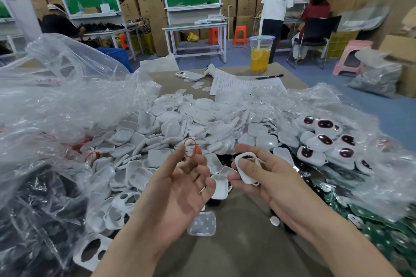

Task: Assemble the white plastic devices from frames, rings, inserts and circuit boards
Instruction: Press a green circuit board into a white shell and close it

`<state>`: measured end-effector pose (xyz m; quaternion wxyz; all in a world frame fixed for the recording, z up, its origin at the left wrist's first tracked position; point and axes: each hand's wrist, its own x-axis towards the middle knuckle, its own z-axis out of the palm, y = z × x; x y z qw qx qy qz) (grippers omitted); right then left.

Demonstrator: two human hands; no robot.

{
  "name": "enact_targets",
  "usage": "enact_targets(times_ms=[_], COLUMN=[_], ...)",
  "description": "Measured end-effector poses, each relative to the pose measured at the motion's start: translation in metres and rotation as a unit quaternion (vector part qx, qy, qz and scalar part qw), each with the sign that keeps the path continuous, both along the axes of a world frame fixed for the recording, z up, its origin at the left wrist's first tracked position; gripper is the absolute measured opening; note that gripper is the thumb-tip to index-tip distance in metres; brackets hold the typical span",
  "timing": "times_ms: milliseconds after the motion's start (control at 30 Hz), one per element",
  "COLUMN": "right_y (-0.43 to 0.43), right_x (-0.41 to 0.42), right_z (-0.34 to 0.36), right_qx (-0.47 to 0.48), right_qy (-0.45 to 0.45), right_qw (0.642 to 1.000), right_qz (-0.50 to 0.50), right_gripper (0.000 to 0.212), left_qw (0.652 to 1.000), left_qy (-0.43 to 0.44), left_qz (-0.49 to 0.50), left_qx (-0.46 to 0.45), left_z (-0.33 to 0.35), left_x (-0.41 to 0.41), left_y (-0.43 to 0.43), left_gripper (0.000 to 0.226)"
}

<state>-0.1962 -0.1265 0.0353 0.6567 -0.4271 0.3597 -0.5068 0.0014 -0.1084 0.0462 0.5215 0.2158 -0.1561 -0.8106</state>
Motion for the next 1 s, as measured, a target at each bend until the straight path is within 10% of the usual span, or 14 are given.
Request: enact_targets(times_ms=[133, 300, 533, 1000], right_y=[-0.001, 0.002, 0.007, 0.008], right_x=[0.000, 0.001, 0.011, 0.014], right_z=[-0.003, -0.003, -0.006, -0.005], right_qx=[-0.010, -0.032, -0.089, -0.068], right_qy=[-0.005, 0.064, 0.087, 0.006], right_qw=[1.000, 0.997, 0.991, 0.996], right_qz=[-0.007, 0.013, 0.046, 0.049], right_gripper=[0.040, 0.042, 0.035, 0.031], left_qw=[0.986, 0.743, 0.656, 0.614], left_qy=[-0.138, -0.567, -0.634, -0.647], left_qz=[0.092, 0.277, 0.251, 0.282], left_qx=[-0.030, -0.222, -0.323, -0.354], left_z=[0.002, -0.005, -0.015, -0.020], left_x=[-0.007, -0.025, -0.032, -0.029], left_y=[0.002, 0.014, 0.018, 0.016], left_gripper=[0.021, 0.017, 0.022, 0.022])
